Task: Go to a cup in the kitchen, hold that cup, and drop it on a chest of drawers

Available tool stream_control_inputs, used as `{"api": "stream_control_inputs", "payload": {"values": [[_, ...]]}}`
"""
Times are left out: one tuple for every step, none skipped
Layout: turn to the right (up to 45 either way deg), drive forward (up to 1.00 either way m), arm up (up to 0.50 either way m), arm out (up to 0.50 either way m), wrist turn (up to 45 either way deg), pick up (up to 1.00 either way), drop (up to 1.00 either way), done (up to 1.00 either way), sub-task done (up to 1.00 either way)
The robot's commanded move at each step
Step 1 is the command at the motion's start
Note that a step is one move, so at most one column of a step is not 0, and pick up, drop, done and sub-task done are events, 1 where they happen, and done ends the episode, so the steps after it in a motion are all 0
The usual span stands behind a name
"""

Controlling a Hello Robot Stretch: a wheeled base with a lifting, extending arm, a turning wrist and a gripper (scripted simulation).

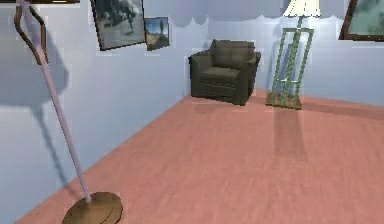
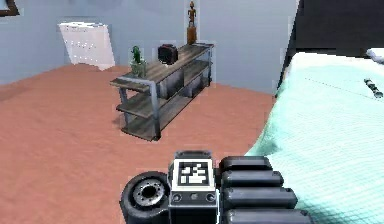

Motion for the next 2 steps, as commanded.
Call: {"api": "stream_control_inputs", "payload": {"values": [[33.0,0.00,0.00,0.00,0.0,0.00,0.00,0.00,0.00],[0.0,0.55,0.00,0.00,0.0,0.00,0.00,0.00,0.00]]}}
